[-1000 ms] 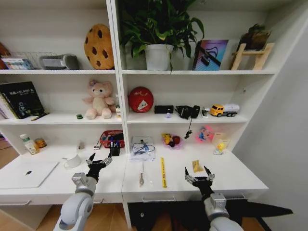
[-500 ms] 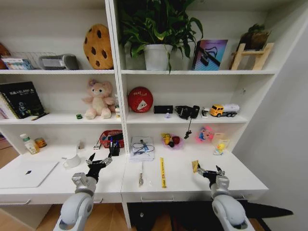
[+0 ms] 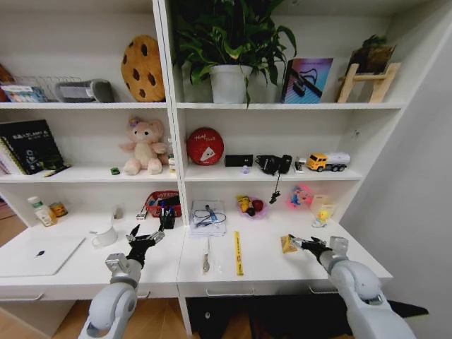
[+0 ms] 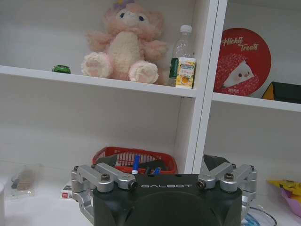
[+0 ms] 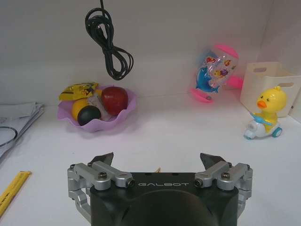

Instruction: Organize the objects on the table.

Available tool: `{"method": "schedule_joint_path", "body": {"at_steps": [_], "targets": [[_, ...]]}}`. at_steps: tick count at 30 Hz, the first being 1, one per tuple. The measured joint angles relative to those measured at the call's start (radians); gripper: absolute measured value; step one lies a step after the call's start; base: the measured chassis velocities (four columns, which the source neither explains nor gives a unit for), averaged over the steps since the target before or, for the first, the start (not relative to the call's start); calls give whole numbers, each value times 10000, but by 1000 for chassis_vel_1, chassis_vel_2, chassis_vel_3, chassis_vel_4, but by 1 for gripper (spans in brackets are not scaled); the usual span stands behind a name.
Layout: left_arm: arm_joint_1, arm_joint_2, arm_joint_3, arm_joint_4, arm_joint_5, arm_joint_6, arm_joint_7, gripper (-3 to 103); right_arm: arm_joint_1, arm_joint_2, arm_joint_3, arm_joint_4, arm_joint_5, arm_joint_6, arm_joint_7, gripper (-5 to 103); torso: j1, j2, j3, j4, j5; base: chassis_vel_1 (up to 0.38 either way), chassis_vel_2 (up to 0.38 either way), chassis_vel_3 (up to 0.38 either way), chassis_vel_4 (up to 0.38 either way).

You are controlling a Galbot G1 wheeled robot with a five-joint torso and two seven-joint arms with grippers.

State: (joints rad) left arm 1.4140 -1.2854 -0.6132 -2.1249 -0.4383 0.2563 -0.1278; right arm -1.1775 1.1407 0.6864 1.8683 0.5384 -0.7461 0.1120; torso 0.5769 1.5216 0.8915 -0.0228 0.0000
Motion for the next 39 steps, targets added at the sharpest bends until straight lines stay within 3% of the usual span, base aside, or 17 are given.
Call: {"method": "schedule_joint_path", "body": {"at_steps": [4, 8, 11, 14, 16, 18, 34, 36, 39], "targets": [[0, 0, 0, 0, 0, 0, 0, 100, 322, -53, -224, -378, -127, 4, 164, 102, 0, 0, 0, 1, 0, 0, 0, 0, 0], [0, 0, 0, 0, 0, 0, 0, 100, 377, 6, -252, -698, -109, 26, 471, 98, 0, 0, 0, -4, -2, 0, 0, 0, 0], [0, 0, 0, 0, 0, 0, 0, 100, 283, 224, -298, -900, 79, 46, 652, 84, 0, 0, -1, -3, 0, 0, 0, 0, 0], [0, 0, 0, 0, 0, 1, 0, 100, 267, 318, -309, -1012, 97, 53, 617, 82, -1, 0, -1, -3, -1, 0, 0, 0, 0], [0, 0, 0, 0, 0, 0, 0, 100, 302, 440, -342, -1265, -23, 67, 507, 69, 0, 0, -1, -3, 0, 0, 0, 0, 0], [0, 0, 0, 0, 0, 0, 0, 100, 331, 446, -340, -1327, -133, 71, 388, 65, 0, 0, -1, -2, 0, 0, 0, 0, 0], [0, 0, 0, 0, 0, 0, 0, 100, 782, 420, -467, -1908, -547, 98, 14, 56, 0, 1, -1, -2, 0, 0, 0, 0, 0], [0, 0, 0, 1, -1, 0, 0, 100, 785, 430, -478, -1947, -566, 99, 2, 51, 0, 0, -1, -3, -1, 0, 0, 0, 0], [0, 0, 0, 0, 0, 0, 0, 100, 781, 431, -478, -2062, -604, 107, -54, 34, -1, 1, -1, -2, 0, 0, 0, 0, 0]]}}
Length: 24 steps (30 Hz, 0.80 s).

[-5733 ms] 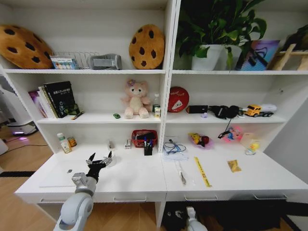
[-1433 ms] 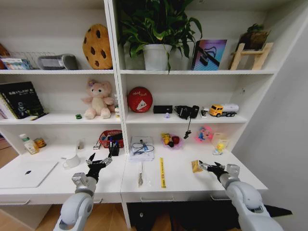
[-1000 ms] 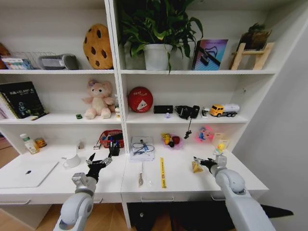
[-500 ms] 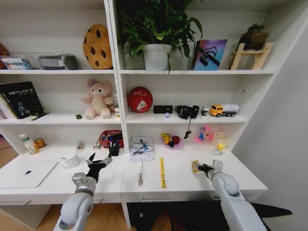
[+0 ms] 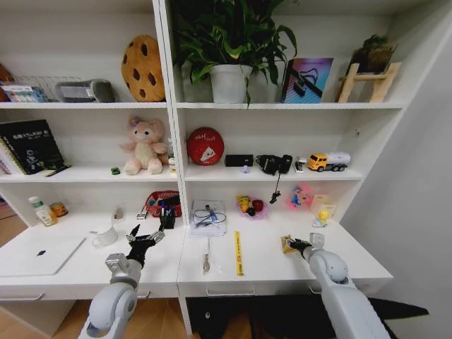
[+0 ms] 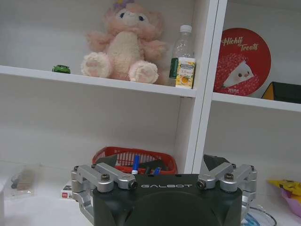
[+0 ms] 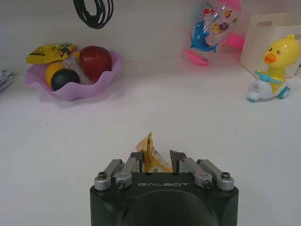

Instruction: Organize the objects on the table.

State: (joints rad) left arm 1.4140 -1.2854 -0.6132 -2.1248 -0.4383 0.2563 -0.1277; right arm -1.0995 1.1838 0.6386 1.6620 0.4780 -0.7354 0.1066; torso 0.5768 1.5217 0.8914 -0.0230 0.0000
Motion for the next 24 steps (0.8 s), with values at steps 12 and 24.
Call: {"method": "schedule_joint_path", "body": {"at_steps": [12, 24], "targets": [[0, 0, 0, 0, 0, 0, 0, 100, -125, 58, 6, 133, 23, 1, 4, 1, 0, 0, 0, 0, 0, 0, 0, 0, 0], [0, 0, 0, 0, 0, 0, 0, 100, -698, 48, -13, 1149, -977, 1036, -59, 0, 0, 0, 0, 0, 0, 0, 0, 0, 0]]}}
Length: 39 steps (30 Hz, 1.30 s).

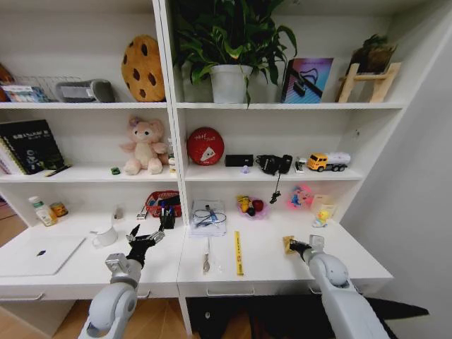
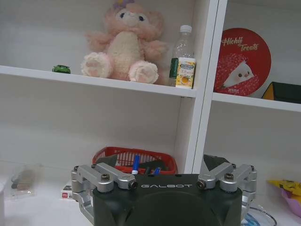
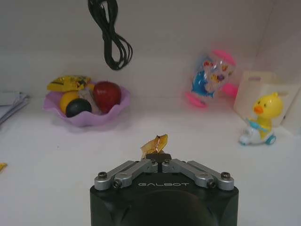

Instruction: Organize the objects on the table.

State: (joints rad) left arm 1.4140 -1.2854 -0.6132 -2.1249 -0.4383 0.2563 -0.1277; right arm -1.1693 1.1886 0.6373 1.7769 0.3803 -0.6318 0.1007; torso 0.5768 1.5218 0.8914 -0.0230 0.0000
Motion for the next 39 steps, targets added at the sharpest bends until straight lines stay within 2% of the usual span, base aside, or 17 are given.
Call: {"method": "schedule_joint_path", "body": {"at_steps": [1, 2, 3, 5, 10, 12, 14, 15, 17, 18, 20, 24, 26, 29, 31, 36, 39], "targets": [[0, 0, 0, 0, 0, 0, 0, 100, -245, -26, -61, 428, -471, 556, -57, 0, 0, 0, 0, 0, 0, 0, 0, 0, 0], [0, 0, 0, 0, 0, 0, 0, 100, -245, -26, -61, 428, -471, 556, -57, 0, 0, 0, 0, 0, 0, 0, 0, 0, 0], [0, 1, 0, 0, 0, 0, 0, 100, -385, -46, -96, 613, -819, 886, -134, 0, 0, 0, 0, 0, -1, 0, 0, 0, 0], [0, 0, 0, 0, 0, 0, 0, 100, -590, -82, -214, 872, -1539, 2112, -404, 0, -1, 1, 0, -2, 0, 0, 0, 0, 0], [0, 0, 0, 0, 0, 0, 0, 100, -101, -224, -500, 759, -1490, 2816, -697, 0, -1, 0, 0, 1, -2, 0, 0, 0, 0], [0, 0, 0, 0, 0, 0, 0, 100, 157, -244, -643, 690, -1313, 2799, -694, 0, -1, 0, 0, 0, 0, 0, 0, 0, 0], [0, 0, 1, 0, 0, 0, 0, 100, 752, -255, -1078, 690, -313, 2314, -377, 0, -1, 0, 0, 1, -1, 0, 0, 0, 0], [0, 0, 1, 0, 0, 0, 0, 100, 752, -255, -1078, 690, -313, 2314, -377, 0, -1, 0, 0, 1, -1, 0, 0, 0, 0], [0, 0, 1, 0, 0, 0, 0, 100, 1344, -319, -1540, 636, 633, 1911, 19, 0, -1, 0, 0, 3, 0, 0, 0, 0, 0], [0, 0, 1, 0, 0, 0, 0, 100, 1344, -319, -1540, 636, 633, 1911, 19, 0, -1, 0, 0, 3, 0, 0, 0, 0, 0], [0, 0, 0, 0, 0, 0, -1, 100, 2007, -542, -1854, 244, 1409, 1512, 226, 0, 0, -1, 1, 2, -1, 0, 0, 0, 0], [0, 0, 1, 0, 0, 0, -1, 100, 2427, -740, -1988, -174, 1739, 1381, 253, 0, 0, -1, 1, -2, 1, 0, 0, 0, 0], [0, 0, 0, 0, 0, 0, 0, 100, 3314, -1113, -2341, -1057, 2315, 1260, 115, 0, -1, -1, 1, -3, 1, 0, 0, 0, 0], [0, 0, 0, 0, 0, 0, -1, 100, 3807, -1237, -2582, -1511, 2733, 1207, 42, 0, 0, -1, 1, -3, 0, 0, 0, 0, 0], [0, 0, 1, 0, 0, 0, 0, 100, 4932, -1405, -3239, -2599, 3444, 1133, -157, 0, 1, -1, 1, 2, -1, 0, 0, 0, 0], [0, 0, 1, 0, 0, 0, 0, 100, 5815, -1370, -3973, -3437, 4339, 902, -219, 0, 4, -2, 2, 1, -1, 0, 0, 0, 0], [0, 0, 1, 0, 0, 0, 0, 100, 6079, -932, -4303, -3774, 4767, 677, -136, 0, 3, -2, 2, 0, 0, 0, 0, 0, 0]]}}
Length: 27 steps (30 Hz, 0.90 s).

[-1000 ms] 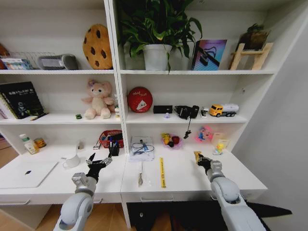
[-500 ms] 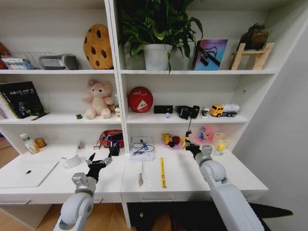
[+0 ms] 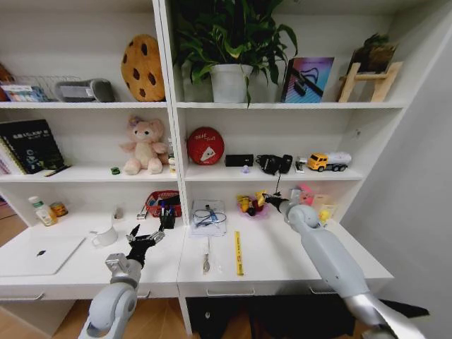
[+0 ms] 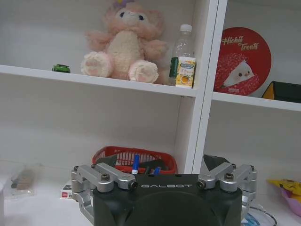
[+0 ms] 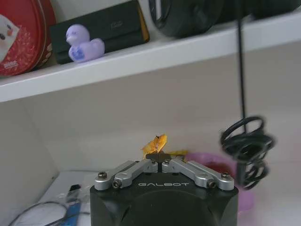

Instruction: Organize the objects on the table.

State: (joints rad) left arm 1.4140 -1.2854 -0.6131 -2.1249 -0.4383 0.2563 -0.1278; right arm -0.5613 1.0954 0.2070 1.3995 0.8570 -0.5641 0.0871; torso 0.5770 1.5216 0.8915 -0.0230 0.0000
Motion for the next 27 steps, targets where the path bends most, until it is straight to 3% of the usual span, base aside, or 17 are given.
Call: {"method": "schedule_joint_path", "body": {"at_steps": [9, 21, 27], "targets": [[0, 0, 1, 0, 0, 0, 0, 100, 741, 842, -324, -1777, -892, 186, -73, 0, 0, 0, -1, -1, -1, 0, 0, 0, 0], [0, 0, 0, 0, 0, 0, 0, 100, 2132, 1329, -668, -4268, -2422, 463, -612, 0, -3, 1, -1, -2, 0, 0, 0, 0, 0], [0, 0, 0, 0, 0, 0, 0, 100, 2269, 1465, -671, -4528, -2604, 541, -670, 0, -2, 0, -1, 0, 0, 0, 0, 0, 0]]}}
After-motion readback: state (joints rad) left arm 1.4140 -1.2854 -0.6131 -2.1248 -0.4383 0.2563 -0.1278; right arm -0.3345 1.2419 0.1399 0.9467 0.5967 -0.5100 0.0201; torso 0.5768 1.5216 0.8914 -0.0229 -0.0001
